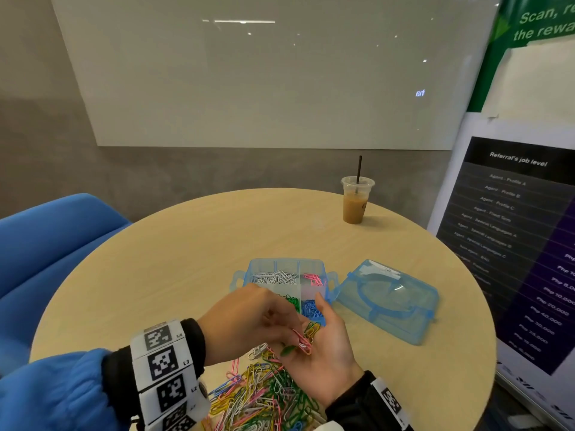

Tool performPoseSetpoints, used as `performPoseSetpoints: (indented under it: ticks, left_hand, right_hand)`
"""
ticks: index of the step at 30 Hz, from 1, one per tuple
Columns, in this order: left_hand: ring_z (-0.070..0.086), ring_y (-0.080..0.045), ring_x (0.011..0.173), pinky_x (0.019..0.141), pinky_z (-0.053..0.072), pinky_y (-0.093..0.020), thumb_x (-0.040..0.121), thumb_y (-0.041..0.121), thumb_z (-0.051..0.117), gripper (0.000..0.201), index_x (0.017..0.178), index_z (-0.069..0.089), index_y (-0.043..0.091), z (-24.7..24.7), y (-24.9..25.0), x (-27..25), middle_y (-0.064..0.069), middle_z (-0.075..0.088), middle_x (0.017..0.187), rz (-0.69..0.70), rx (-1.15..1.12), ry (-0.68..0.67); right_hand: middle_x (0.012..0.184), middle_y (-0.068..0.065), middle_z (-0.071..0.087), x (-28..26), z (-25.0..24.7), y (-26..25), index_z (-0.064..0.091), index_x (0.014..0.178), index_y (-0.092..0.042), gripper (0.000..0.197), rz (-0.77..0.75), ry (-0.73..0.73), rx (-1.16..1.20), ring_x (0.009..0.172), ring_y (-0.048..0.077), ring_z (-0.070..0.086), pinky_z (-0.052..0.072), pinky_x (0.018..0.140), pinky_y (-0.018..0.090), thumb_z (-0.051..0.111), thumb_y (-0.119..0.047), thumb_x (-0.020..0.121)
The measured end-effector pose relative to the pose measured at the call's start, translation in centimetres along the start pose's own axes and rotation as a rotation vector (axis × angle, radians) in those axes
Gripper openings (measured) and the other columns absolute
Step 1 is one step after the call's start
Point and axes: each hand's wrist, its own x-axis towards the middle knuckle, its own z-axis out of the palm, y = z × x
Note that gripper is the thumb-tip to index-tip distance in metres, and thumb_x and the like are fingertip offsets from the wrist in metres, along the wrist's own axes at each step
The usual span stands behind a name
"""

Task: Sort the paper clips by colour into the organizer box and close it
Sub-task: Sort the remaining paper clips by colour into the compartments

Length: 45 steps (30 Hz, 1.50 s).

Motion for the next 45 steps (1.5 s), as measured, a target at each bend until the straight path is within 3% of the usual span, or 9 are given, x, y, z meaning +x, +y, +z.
performPoseSetpoints:
  ticks: [2, 5, 12, 21, 30, 35, 37, 39, 45]
  left_hand:
    - [0.067, 0.002, 0.083, 0.078, 0.055, -0.032, 0.086, 0.034, 0.071, 0.009, 0.093, 0.076, 0.032, 0.1, -0.1, 0.0, 0.017, 0.074, 0.095, -0.013, -0.055, 0.02]
    - [0.069, -0.003, 0.08, 0.077, 0.055, -0.033, 0.087, 0.033, 0.07, 0.011, 0.095, 0.077, 0.032, 0.1, -0.2, 0.1, 0.015, 0.075, 0.088, -0.038, -0.1, 0.076]
    - [0.066, -0.01, 0.075, 0.073, 0.053, -0.038, 0.089, 0.033, 0.069, 0.014, 0.097, 0.075, 0.042, -0.3, -0.6, 0.0, 0.012, 0.073, 0.081, -0.056, -0.074, 0.1]
    - [0.066, -0.003, 0.075, 0.063, 0.042, -0.011, 0.086, 0.027, 0.073, 0.008, 0.087, 0.078, 0.033, -1.0, -1.1, -0.4, 0.019, 0.073, 0.078, -0.09, -0.068, 0.193]
    - [0.065, -0.008, 0.074, 0.062, 0.041, -0.011, 0.084, 0.028, 0.075, 0.005, 0.087, 0.078, 0.031, -2.6, -2.0, -0.7, 0.018, 0.073, 0.081, -0.058, -0.12, 0.242]
    - [0.069, -0.007, 0.077, 0.069, 0.051, -0.019, 0.084, 0.025, 0.075, 0.006, 0.088, 0.078, 0.025, -2.7, -1.9, -1.0, 0.011, 0.075, 0.083, -0.048, -0.211, 0.225]
    - [0.071, -0.012, 0.078, 0.076, 0.057, -0.03, 0.085, 0.021, 0.074, 0.007, 0.09, 0.078, 0.019, -2.5, -2.0, -1.2, 0.003, 0.076, 0.084, -0.054, -0.296, 0.211]
    - [0.072, -0.018, 0.079, 0.079, 0.058, -0.037, 0.085, 0.017, 0.073, 0.009, 0.092, 0.076, 0.013, -2.3, -2.0, -1.6, -0.003, 0.076, 0.085, -0.048, -0.348, 0.212]
    - [0.072, -0.017, 0.083, 0.079, 0.057, -0.036, 0.086, 0.014, 0.072, 0.007, 0.092, 0.076, 0.011, -1.7, -1.7, -2.1, -0.001, 0.076, 0.086, 0.001, -0.381, 0.222]
  right_hand:
    - [0.091, 0.03, 0.068, 0.0, -0.1, 0.0, 0.069, 0.078, 0.016, 0.073, 0.021, -0.007, 0.024, 0.076, 0.036, 0.072, 0.059, 0.078, 0.04, 0.046, -0.051, 0.094]
    - [0.106, 0.033, 0.066, 0.2, -0.2, 0.0, 0.066, 0.096, 0.022, 0.074, 0.06, 0.012, 0.053, 0.08, 0.037, 0.072, 0.057, 0.077, 0.048, 0.05, -0.05, 0.093]
    - [0.105, 0.034, 0.066, 0.4, -0.2, -0.2, 0.066, 0.091, 0.023, 0.074, 0.075, 0.018, 0.083, 0.076, 0.037, 0.072, 0.053, 0.076, 0.057, 0.046, -0.047, 0.097]
    - [0.114, 0.029, 0.066, 0.8, -0.5, 0.1, 0.064, 0.113, 0.014, 0.041, 0.074, 0.012, -0.01, 0.099, 0.037, 0.068, 0.056, 0.081, 0.051, 0.052, -0.022, 0.096]
    - [0.101, 0.03, 0.069, 0.6, 0.1, 0.5, 0.072, 0.09, 0.014, 0.025, 0.075, -0.002, -0.091, 0.087, 0.038, 0.072, 0.061, 0.069, 0.042, 0.064, -0.005, 0.075]
    - [0.086, 0.026, 0.067, 0.8, -0.1, 0.6, 0.073, 0.083, 0.014, 0.022, 0.095, 0.008, -0.068, 0.067, 0.03, 0.07, 0.06, 0.054, 0.029, 0.065, -0.004, 0.074]
    - [0.08, 0.023, 0.065, 1.0, -0.2, 0.6, 0.072, 0.083, 0.014, 0.022, 0.091, 0.019, -0.066, 0.062, 0.026, 0.067, 0.058, 0.049, 0.026, 0.065, -0.002, 0.072]
    - [0.077, 0.023, 0.063, 1.1, -0.2, 0.7, 0.071, 0.082, 0.015, 0.021, 0.089, 0.028, -0.074, 0.059, 0.025, 0.065, 0.057, 0.047, 0.025, 0.065, -0.001, 0.071]
    - [0.079, 0.025, 0.065, 1.0, 0.0, 0.9, 0.071, 0.073, 0.016, 0.018, 0.124, 0.006, -0.081, 0.063, 0.029, 0.067, 0.059, 0.05, 0.029, 0.062, 0.001, 0.071]
